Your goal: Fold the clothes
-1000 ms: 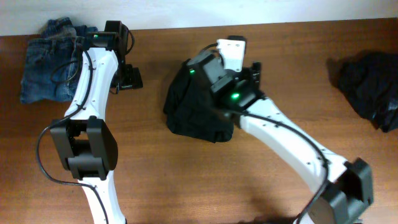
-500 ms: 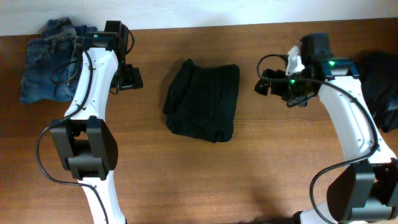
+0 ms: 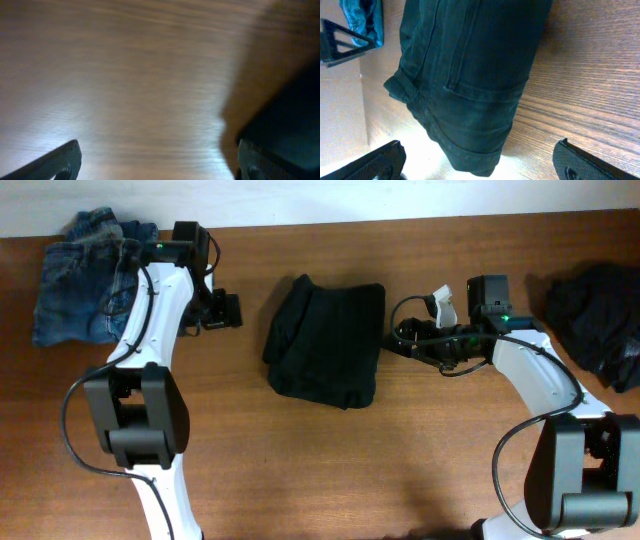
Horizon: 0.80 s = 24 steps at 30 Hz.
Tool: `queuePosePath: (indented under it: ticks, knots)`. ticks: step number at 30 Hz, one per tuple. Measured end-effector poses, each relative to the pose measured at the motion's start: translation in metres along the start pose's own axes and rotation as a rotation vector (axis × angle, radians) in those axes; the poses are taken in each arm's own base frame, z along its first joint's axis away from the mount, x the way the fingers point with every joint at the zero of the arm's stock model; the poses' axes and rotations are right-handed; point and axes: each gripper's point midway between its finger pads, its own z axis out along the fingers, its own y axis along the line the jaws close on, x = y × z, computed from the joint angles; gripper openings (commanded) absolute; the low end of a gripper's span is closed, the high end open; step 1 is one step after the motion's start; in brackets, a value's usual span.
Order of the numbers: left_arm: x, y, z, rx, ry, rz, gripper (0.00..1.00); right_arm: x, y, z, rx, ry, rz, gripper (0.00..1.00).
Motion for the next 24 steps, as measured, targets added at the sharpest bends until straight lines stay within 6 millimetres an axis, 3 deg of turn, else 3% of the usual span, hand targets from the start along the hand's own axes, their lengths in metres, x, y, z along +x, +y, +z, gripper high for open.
queuePosePath:
  ticks: [6,11,16,24]
  knots:
    - [0.005,-0.04,0.021,0.233,0.047,0.131,0.99,0.0,0.0,0.0,-0.002,-0.001,-0.002,0.99]
    - [0.011,-0.093,-0.001,0.583,0.01,0.33,0.99,0.001,0.0,0.0,0.001,0.002,0.002,0.99]
    - [0.01,-0.105,-0.004,0.681,-0.017,0.388,0.99,0.004,-0.001,0.0,0.006,0.015,0.014,0.99]
    - [0.007,-0.107,0.031,0.706,0.005,0.389,0.99,0.006,-0.002,0.0,0.008,0.023,0.022,0.99]
